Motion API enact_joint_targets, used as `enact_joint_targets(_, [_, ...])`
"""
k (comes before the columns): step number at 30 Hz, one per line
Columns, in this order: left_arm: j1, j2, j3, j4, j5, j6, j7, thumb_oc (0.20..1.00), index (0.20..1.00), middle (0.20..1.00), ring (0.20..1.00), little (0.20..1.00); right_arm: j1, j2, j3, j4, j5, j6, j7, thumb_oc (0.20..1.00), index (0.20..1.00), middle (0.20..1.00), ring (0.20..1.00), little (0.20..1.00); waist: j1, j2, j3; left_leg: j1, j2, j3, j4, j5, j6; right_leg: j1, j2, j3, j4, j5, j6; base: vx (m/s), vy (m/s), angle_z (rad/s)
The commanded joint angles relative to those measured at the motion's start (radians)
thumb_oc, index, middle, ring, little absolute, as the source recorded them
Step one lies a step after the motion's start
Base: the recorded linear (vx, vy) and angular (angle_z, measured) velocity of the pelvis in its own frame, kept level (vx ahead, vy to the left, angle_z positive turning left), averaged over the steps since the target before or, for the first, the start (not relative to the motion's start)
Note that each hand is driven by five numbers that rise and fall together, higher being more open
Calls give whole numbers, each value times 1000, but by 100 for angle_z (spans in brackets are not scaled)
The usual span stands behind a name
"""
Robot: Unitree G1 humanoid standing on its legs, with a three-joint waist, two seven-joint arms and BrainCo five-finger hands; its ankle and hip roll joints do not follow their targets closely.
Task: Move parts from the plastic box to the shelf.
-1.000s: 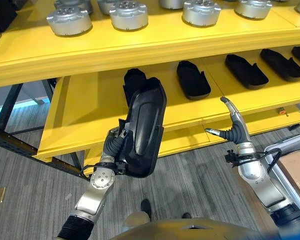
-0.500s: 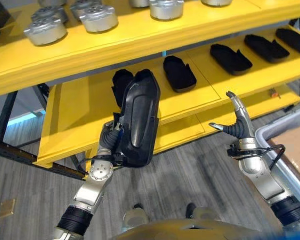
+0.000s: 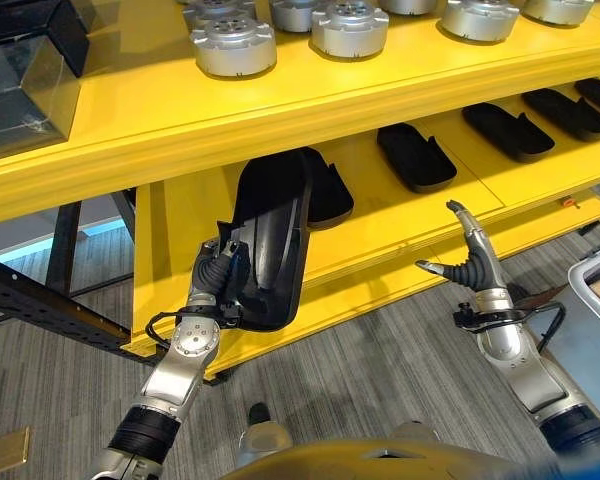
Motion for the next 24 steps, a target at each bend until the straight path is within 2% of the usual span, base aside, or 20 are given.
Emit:
enact_joint_targets(1, [-25,-16,47,-71,36,-84,-14,200,200,200,200,200,-28,-39,-27,-82,21,-31,38,1000,1000,1000,1000,1000,10,18,-35,32,34,-17,7,-16,11,-41,115,-22,50,23,-86,44,42,4])
enact_joint_targets(4, [-19,-18,55,-68,8,-65,-2,200,200,200,200,200,-45,-41,-11,-113,27,-22,76,1000,1000,1000,1000,1000,24,0,-38,29,29,-23,7,-33,16,-43,120,-19,38,25,-82,69,13,19])
enact_joint_targets(7, [-25,-52,62,-79,-34,-19,75,200,200,200,200,200,-77,-46,23,-176,8,-28,163,1000,1000,1000,1000,1000,46,-22,-32,25,29,-34,7,-36,17,-37,139,-23,35,12,-94,134,-48,12])
enact_joint_targets(11, [-47,-67,67,-64,-51,-9,129,200,200,200,200,200,-102,-59,43,-220,20,-46,189,1000,1000,1000,1000,1000,53,-32,-27,21,32,-40,7,-31,16,-38,148,-27,43,2,-101,67,-29,8])
enact_joint_targets(15, [-82,-81,75,-40,-58,13,189,200,200,200,200,200,-122,-75,35,-277,76,-71,226,1000,1000,1000,1000,1000,52,-39,-19,19,34,-40,14,-30,14,-42,154,-29,52,-6,-104,61,-9,0])
enact_joint_targets(19, [-152,-85,86,9,-56,47,261,200,200,200,200,200,-152,-79,45,-292,123,-70,265,1000,1000,1000,1000,1000,46,-38,-6,4,39,-38,26,-25,9,-60,156,-21,68,-15,-105,13,6,0])
enact_joint_targets(24, [-300,-98,79,157,-84,77,342,200,200,200,200,200,-241,-65,100,-265,122,-57,303,1000,1000,1000,1000,1000,33,-43,22,-60,51,-43,69,-23,-1,-118,161,0,104,-26,-106,-41,2,0])
